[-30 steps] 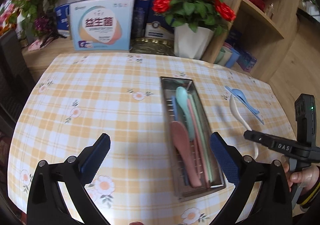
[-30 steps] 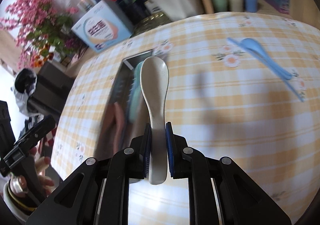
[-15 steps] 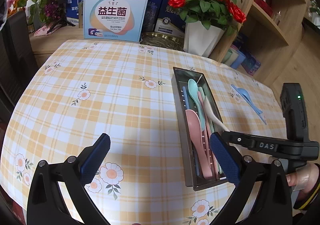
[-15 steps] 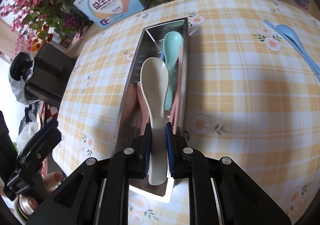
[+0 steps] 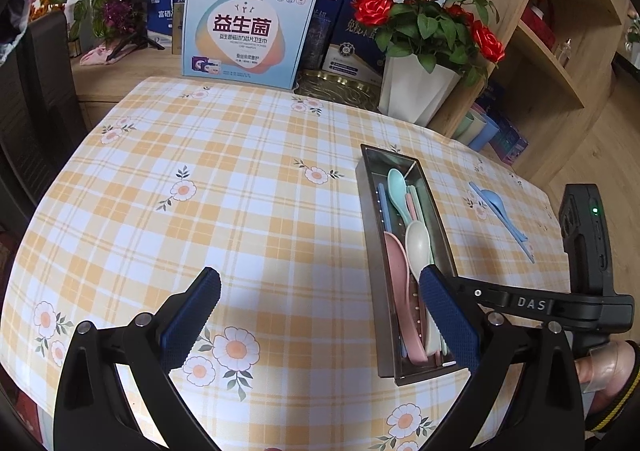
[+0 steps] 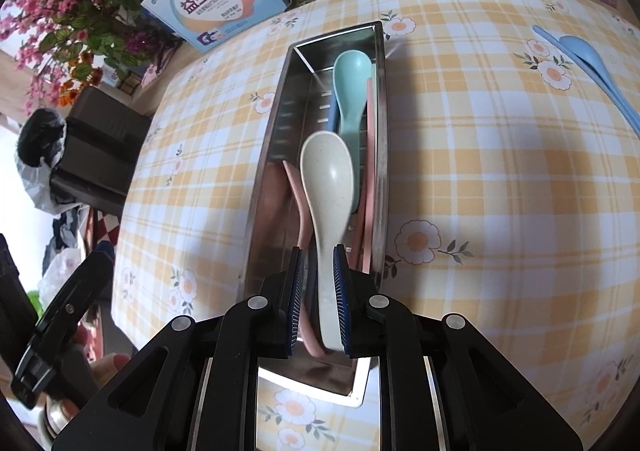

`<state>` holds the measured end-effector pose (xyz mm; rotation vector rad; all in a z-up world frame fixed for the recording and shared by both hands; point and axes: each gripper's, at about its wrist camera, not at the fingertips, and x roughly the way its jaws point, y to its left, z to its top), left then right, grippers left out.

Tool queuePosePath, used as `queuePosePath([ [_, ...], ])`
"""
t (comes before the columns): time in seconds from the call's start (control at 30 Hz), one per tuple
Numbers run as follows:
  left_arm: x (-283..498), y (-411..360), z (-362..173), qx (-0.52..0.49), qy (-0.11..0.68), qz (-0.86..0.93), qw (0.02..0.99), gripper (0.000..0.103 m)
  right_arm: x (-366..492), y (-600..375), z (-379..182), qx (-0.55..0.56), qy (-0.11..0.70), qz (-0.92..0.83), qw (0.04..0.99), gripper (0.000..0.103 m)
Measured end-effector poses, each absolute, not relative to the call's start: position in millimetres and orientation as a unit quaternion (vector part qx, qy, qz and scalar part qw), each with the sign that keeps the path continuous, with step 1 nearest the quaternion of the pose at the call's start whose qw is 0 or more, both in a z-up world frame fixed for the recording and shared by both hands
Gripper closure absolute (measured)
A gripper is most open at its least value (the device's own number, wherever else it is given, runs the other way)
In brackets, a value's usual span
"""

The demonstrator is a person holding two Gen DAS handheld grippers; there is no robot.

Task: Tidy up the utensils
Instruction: 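Lower the white spoon into the steel caddy with the right tool and open, then move both open tools toward the blue spoon and blue chopstick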

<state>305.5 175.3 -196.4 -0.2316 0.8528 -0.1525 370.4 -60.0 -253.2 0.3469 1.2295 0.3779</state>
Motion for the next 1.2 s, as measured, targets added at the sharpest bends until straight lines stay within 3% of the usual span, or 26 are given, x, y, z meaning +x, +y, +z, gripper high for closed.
queuePosePath([
  [0.07, 304.6, 172.9, -193.5, -0.109, 0.41, -0.073, 0.902, 0.006, 367.3, -63.6, -247.4, 0.157, 0.561, 0.177, 0.793, 0.084],
  [0.2, 303.0, 163.6, -188.3, -0.101, 0.409, -0.08, 0.903, 0.006, 355.3, -78.4, -229.8, 0.13, 0.522, 0.168, 0.826, 0.052],
  [0.27, 302.4, 158.2, -185.6, -0.097, 0.408, -0.083, 0.904, 0.006, 350.7, -86.9, -222.8, 0.115, 0.505, 0.162, 0.84, 0.051],
  [0.33, 301.8, 151.4, -181.3, -0.094, 0.407, -0.087, 0.904, 0.006, 347.8, -96.1, -218.5, 0.11, 0.496, 0.157, 0.847, 0.038],
  [0.47, 301.6, 137.2, -172.5, -0.092, 0.407, -0.089, 0.904, 0.006, 341.8, -122.4, -212.1, 0.112, 0.476, 0.146, 0.86, 0.024],
  [0.5, 302.3, 133.3, -170.6, -0.09, 0.408, -0.088, 0.904, 0.006, 339.9, -128.8, -209.8, 0.113, 0.469, 0.143, 0.864, 0.015],
  [0.97, 331.5, 27.5, -154.8, -0.053, 0.418, -0.088, 0.903, 0.007, 326.0, -259.4, -194.9, 0.152, 0.392, 0.064, 0.905, 0.015],
  [1.03, 342.9, 6.3, -157.0, -0.058, 0.432, -0.101, 0.894, 0.022, 329.9, -281.8, -196.9, 0.153, 0.392, 0.057, 0.905, 0.015],
  [1.17, 368.0, -40.4, -165.7, -0.05, 0.444, -0.114, 0.887, 0.035, 342.1, -313.8, -205.0, 0.141, 0.4, 0.038, 0.905, 0.015],
  [1.2, 372.6, -48.4, -168.0, -0.048, 0.447, -0.115, 0.886, 0.042, 346.4, -321.6, -207.4, 0.136, 0.401, 0.033, 0.905, 0.015],
])
